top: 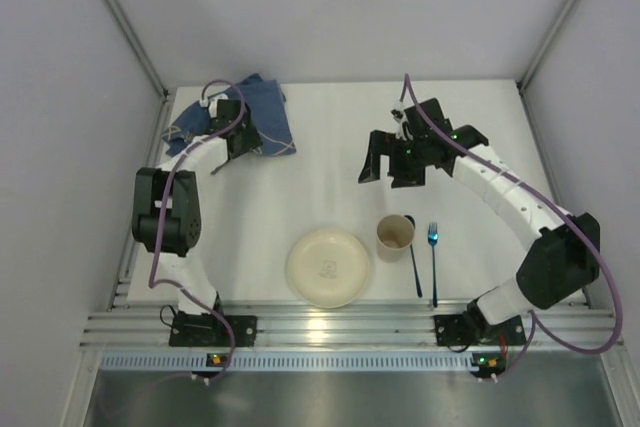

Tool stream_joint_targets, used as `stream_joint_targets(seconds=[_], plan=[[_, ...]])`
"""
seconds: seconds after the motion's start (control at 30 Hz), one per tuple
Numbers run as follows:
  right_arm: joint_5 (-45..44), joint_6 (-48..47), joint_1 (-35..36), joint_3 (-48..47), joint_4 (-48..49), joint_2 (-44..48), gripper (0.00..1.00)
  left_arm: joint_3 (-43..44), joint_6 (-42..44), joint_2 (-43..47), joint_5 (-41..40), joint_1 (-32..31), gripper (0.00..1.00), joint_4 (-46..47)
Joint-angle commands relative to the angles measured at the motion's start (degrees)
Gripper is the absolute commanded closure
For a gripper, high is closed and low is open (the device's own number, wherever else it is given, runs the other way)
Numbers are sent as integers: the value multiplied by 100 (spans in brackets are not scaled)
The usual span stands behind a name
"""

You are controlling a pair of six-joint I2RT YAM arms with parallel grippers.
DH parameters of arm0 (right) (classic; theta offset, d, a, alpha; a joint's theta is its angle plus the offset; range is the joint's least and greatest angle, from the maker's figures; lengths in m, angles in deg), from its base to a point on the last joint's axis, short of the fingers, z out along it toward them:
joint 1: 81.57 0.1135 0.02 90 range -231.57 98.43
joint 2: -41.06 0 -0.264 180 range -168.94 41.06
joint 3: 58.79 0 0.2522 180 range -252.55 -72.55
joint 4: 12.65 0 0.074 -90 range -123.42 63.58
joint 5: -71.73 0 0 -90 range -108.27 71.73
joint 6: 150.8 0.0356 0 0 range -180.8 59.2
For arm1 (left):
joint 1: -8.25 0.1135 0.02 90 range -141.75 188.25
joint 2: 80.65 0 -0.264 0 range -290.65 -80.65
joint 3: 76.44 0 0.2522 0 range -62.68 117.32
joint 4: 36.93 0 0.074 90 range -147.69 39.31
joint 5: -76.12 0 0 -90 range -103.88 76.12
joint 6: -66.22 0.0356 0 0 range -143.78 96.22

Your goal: Set the dinner table for one person

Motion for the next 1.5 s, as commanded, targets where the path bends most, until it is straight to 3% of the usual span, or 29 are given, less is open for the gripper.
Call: stream_joint_targets(seconds=[0.0,0.07,0.2,0.3,0.33,0.37,0.47,0.57,0.73,0.8,0.83,0.87,0.9,0.93,1.03,1.2,1.33,1.47], plan=[[-351,-87,64,136,-200,344,0,696,146,-435,-334,74,21,275],[-518,-104,64,171,-296,406,0,1098,207,-831,-334,75,26,248],[-616,-113,64,224,-385,415,0,1803,286,-1455,-246,110,27,47],[-624,-131,64,215,-429,345,0,2217,278,-1877,-211,118,41,-42],[-642,-139,64,189,-446,301,0,2261,260,-1983,-185,127,47,-77],[-659,-157,64,154,-499,283,0,2331,225,-2027,-150,127,66,-86],[-721,-210,73,84,-543,248,0,2437,-2,-1984,26,101,100,-190],[-730,-245,64,66,-500,195,0,2673,-345,-1861,-35,-136,100,-489],[-581,-254,64,110,-315,-7,0,3569,-1135,-1965,-185,-1083,100,-1148],[-528,-263,64,127,-218,-112,0,4167,-1856,-2263,375,-1444,100,-1229],[-476,-263,64,119,-192,-174,0,4395,-2058,-2404,630,-1577,89,-1194],[-440,-263,64,101,-148,-200,0,4937,-2295,-2553,1224,-1708,70,-1132],[-405,-271,64,84,-139,-235,0,5255,-2315,-2877,1413,-1962,41,-1062],[-344,-289,64,49,-139,-297,0,5876,-2315,-3011,1615,-2078,2,-1122],[-308,-368,64,-66,-165,-332,0,6050,-2376,-2969,1802,-2298,2,-1080],[-291,-491,64,-66,-77,-359,0,4680,-1930,-1916,1574,-2264,1,-1025],[-308,-587,55,-92,1,-473,0,4056,-1226,-1194,636,-2185,1,-1737],[-352,-693,-76,-302,160,-709,0,2572,-971,-298,536,-1869,2,-1625]])
